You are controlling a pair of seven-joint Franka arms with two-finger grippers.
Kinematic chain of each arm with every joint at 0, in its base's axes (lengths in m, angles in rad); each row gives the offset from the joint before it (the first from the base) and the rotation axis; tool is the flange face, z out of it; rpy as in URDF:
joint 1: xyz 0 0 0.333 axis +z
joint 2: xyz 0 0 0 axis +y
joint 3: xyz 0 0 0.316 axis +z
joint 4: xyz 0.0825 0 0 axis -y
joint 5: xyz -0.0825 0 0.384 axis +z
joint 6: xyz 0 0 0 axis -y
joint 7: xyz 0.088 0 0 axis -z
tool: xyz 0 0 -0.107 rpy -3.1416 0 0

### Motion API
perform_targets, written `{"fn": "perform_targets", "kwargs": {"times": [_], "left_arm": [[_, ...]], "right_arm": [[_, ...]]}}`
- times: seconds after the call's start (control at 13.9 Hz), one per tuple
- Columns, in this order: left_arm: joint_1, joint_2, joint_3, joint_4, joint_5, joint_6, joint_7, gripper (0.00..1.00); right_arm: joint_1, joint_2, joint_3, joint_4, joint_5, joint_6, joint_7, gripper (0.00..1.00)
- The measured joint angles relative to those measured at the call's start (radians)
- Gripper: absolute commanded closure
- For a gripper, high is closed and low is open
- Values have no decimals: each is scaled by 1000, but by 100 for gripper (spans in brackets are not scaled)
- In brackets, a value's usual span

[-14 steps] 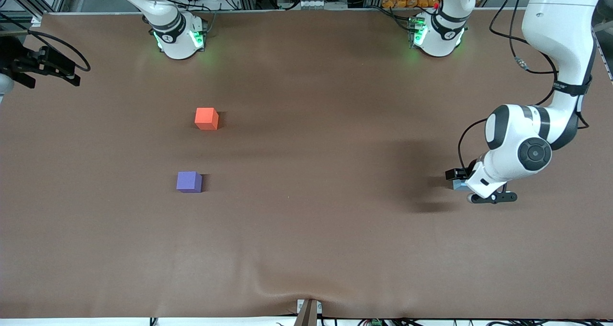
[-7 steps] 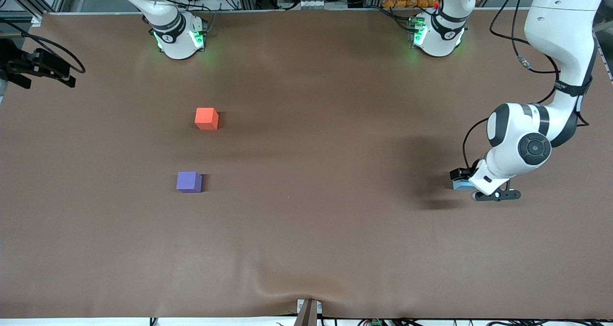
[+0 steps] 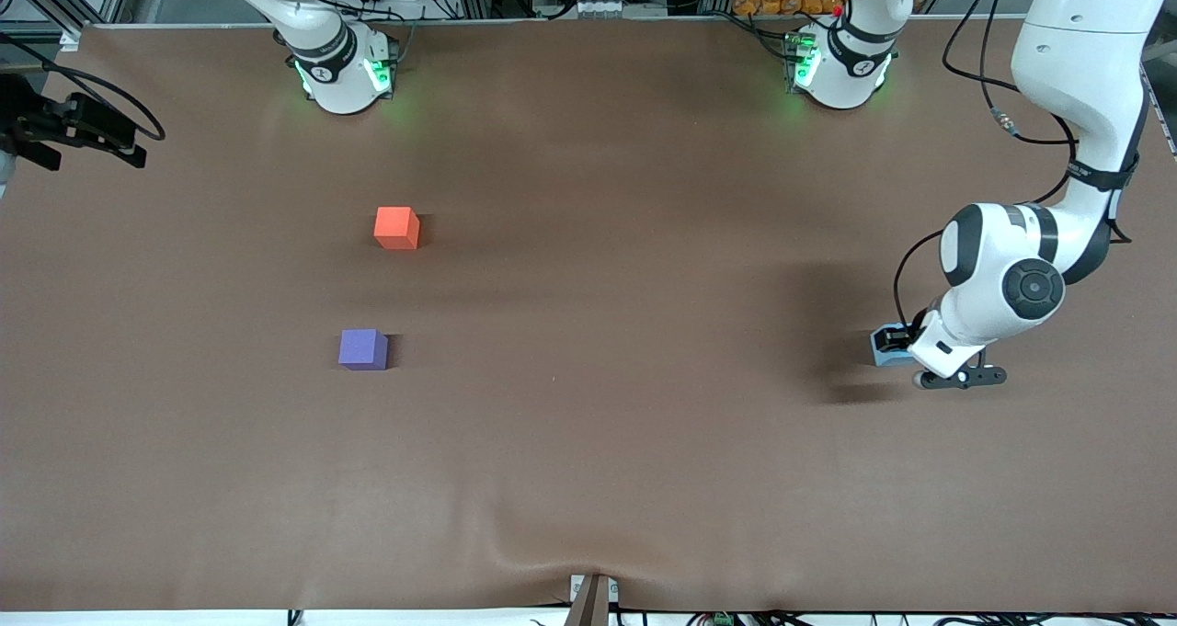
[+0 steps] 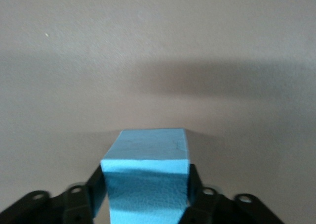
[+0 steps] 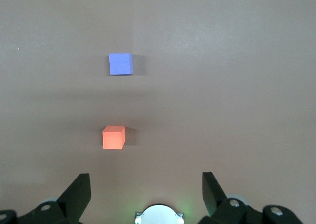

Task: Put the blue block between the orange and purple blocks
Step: 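Lift the blue cube and carry it toward the table middle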

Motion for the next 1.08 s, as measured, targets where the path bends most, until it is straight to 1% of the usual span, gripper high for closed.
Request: {"fn": "perform_targets", "kwargs": {"times": [0.36,0.5,0.57,0.65,0.79,0.86,1.01,1.08], "left_arm": [[0,-3,-8,32,0,1,0,100],[-2,-25,-20,59,0,-14,-1,100],[-2,-42,-37,82,0,-53,-7,100],[-3,-57,-61,114,0,-119,-23,100],[-11,-78,-130,209,0,-283,-85,100],[-25,-83,-163,253,0,-342,-131,100],[-91,-84,-205,309,0,-396,-243,100],[-139,-82,-211,318,0,-402,-294,100]], "right_arm": [[-5,1,-2,0,0,-12,0,0],[-5,3,-2,0,0,-12,0,0],[-5,4,-2,0,0,-12,0,0],[-5,5,-2,0,0,-12,0,0],[-6,5,-2,0,0,-13,0,0],[-6,5,-2,0,0,-13,0,0],[-7,5,-2,0,0,-14,0,0],[-8,6,-3,0,0,-15,0,0]]}}
